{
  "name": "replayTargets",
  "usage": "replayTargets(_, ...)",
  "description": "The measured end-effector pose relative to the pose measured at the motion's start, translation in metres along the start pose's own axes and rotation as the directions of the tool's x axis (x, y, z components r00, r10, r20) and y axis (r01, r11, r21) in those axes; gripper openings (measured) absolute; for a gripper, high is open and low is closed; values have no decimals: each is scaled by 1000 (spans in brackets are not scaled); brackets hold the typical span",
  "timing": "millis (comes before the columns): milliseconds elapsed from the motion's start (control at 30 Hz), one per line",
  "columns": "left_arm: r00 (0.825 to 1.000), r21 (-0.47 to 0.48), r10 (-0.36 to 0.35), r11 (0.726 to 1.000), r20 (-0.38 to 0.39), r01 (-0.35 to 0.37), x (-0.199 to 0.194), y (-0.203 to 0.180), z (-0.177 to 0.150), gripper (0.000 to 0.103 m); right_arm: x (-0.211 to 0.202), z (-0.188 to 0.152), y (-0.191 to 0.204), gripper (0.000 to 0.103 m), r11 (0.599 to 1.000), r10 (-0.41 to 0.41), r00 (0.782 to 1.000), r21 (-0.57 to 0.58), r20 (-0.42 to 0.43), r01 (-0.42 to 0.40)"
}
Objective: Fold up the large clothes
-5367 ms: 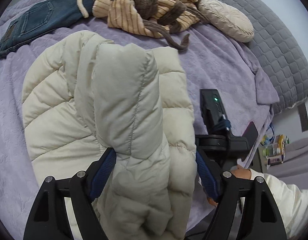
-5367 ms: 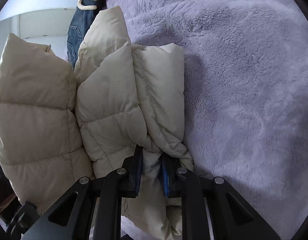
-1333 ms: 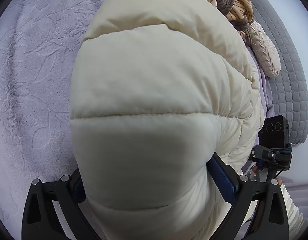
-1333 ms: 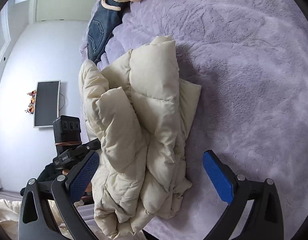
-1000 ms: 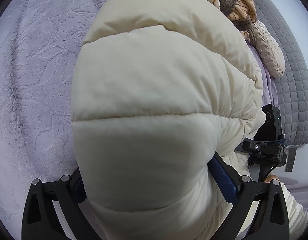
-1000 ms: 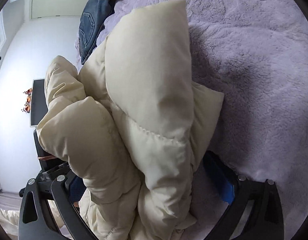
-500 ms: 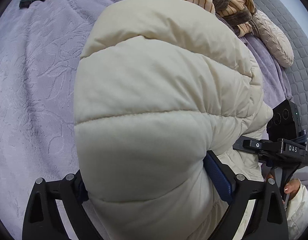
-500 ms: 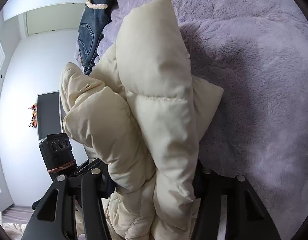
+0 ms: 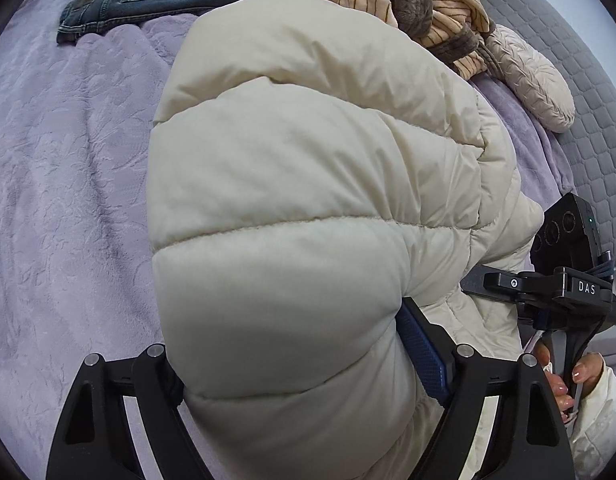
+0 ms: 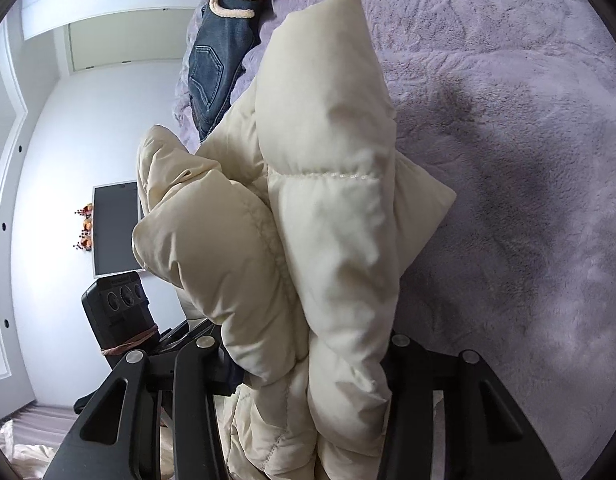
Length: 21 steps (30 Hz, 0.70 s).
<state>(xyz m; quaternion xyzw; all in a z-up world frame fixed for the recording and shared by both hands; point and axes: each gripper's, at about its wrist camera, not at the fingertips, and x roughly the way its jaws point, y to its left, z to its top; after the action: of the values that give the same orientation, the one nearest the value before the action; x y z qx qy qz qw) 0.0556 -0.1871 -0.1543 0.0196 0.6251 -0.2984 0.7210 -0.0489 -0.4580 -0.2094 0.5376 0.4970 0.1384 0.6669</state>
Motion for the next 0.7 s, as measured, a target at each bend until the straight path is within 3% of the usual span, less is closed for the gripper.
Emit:
replayTargets(100, 1000, 3, 11, 1000, 20, -11, -16, 4, -5, 87, 4, -4, 10, 48, 1000, 12, 1000, -10, -7, -12)
replayTargets(367, 998, -11, -19, 1000, 67, 20, -61, 66, -14, 87, 24, -17, 50, 48, 998, 3, 1000, -60, 0, -3)
replayTargets(700, 993, -50, 37, 998, 108, -32, -112, 178, -4, 87, 100, -45, 103, 48, 995, -15, 1000, -97, -7, 14)
